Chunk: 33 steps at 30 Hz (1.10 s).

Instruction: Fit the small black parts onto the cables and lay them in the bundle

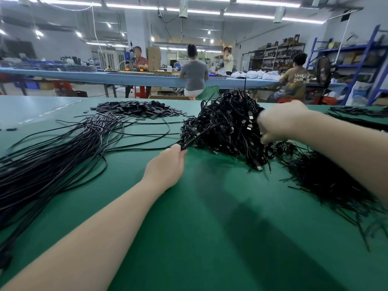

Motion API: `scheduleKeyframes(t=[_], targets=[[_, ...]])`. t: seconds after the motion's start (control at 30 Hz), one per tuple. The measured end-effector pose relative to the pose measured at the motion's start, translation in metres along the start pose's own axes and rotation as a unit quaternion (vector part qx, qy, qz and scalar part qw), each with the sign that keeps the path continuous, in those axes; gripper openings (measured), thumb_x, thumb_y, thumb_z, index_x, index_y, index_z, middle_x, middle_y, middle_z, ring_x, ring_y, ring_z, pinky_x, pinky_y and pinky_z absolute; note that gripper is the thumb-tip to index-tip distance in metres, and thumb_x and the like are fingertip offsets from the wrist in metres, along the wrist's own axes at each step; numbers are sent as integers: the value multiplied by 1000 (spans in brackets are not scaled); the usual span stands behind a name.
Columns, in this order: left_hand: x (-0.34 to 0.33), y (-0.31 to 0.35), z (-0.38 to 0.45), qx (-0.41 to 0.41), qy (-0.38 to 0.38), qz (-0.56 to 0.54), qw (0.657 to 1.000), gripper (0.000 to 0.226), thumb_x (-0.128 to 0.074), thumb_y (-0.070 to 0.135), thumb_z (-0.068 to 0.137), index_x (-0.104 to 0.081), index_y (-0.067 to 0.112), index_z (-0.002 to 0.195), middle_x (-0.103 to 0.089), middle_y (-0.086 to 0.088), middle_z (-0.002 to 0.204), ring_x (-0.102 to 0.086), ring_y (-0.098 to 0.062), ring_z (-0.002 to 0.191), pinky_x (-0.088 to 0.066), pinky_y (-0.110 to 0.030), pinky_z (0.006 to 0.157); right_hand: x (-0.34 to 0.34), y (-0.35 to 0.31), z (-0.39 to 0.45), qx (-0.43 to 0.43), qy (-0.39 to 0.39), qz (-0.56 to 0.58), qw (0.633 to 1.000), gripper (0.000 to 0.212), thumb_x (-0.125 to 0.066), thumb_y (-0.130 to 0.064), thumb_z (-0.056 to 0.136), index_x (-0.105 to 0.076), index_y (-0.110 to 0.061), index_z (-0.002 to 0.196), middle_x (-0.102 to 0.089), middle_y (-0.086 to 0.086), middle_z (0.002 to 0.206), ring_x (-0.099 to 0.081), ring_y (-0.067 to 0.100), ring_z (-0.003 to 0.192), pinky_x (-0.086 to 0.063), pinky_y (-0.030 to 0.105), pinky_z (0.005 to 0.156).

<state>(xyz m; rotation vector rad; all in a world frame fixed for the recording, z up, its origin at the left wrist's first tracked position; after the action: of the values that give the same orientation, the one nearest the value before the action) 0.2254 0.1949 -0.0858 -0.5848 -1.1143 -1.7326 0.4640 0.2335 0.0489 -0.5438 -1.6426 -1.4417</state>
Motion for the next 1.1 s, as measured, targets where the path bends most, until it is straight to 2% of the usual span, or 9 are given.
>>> scheduleKeyframes(t=[0.1, 0.2, 0.27, 0.37, 0.53, 0.77, 0.93, 1.0, 1.1], targets=[[0, 5, 1, 7, -1, -7, 1000, 33, -31, 36, 103, -29, 20, 74, -42, 3, 70, -44, -29, 71, -30, -35, 62, -45, 10, -14, 69, -134, 80, 985, 22, -68, -37, 85, -71, -23, 102, -71, -9, 101, -62, 8, 83, -53, 23, 79], [1, 3, 1, 24, -13, -26, 999, 36, -29, 38, 103, -29, 21, 71, -45, 3, 70, -46, -28, 70, -30, -36, 61, -78, 10, -26, 97, -74, -1, 992, 12, -60, -34, 88, -70, -33, 93, -68, -17, 94, -62, 8, 81, -54, 25, 78], [2, 2, 1, 36, -23, -57, 997, 37, -29, 39, 103, -31, 19, 72, -47, 1, 72, -48, -30, 75, -32, -36, 64, -91, 10, -30, 110, -49, -73, 990, 17, -53, -29, 89, -58, -26, 73, -60, -15, 76, -58, 11, 69, -51, 24, 71], [2, 1, 2, 60, -42, -123, 990, 36, -30, 36, 102, -36, 12, 76, -49, -2, 73, -47, -28, 76, -35, -39, 69, -100, 6, -32, 120, -27, -145, 982, 15, -49, -16, 87, -50, -20, 73, -58, -7, 76, -58, 17, 71, -39, 23, 65], [-4, -7, 5, 95, -67, -208, 971, 31, -32, 31, 99, -38, 8, 81, -44, -9, 76, -35, -23, 66, -37, -40, 66, -100, 7, -32, 93, -75, -114, 986, 12, -53, -20, 82, -47, -15, 73, -41, -5, 67, -38, 13, 51, -33, 23, 46], [-6, -12, 9, 119, -99, -305, 940, 26, -35, 32, 98, -44, 19, 77, -44, 2, 67, -35, -19, 64, -33, -34, 63, -97, 7, -35, 121, -9, -134, 984, 10, -48, -12, 80, -53, -17, 73, -52, -5, 68, -42, 18, 55, -40, 23, 54], [-3, -12, 12, 114, -109, -343, 926, 27, -33, 27, 102, -45, 17, 80, -42, 3, 65, -34, -16, 57, -29, -30, 55, -89, 20, -36, 70, 64, 80, 992, 11, -53, -31, 85, -64, -33, 85, -65, -16, 83, -59, 10, 72, -47, 23, 58], [-2, -12, 12, 114, -107, -355, 922, 27, -33, 28, 103, -44, 17, 80, -40, 3, 65, -33, -15, 56, -28, -30, 54, -84, 24, -37, 37, 132, 270, 953, 5, -65, -26, 83, -68, -28, 78, -67, -14, 77, -61, 5, 70, -50, 21, 62], [-2, -10, 9, 108, -90, -344, 928, 27, -34, 32, 102, -42, 15, 82, -39, 4, 65, -33, -13, 54, -29, -26, 51, -70, 13, -42, 0, 224, 474, 851, 9, -74, -20, 78, -70, -19, 71, -66, -10, 65, -60, 2, 62, -44, 8, 53]])
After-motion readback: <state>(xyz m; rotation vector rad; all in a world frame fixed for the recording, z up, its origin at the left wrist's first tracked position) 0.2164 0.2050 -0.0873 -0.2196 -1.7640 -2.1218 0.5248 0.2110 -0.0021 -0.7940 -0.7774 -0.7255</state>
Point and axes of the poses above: each hand's wrist, its own z-axis towards the middle knuckle, its own x-axis out of the back of the hand, y = z × x, the point moved 3 cm from there along z, towards the middle knuckle
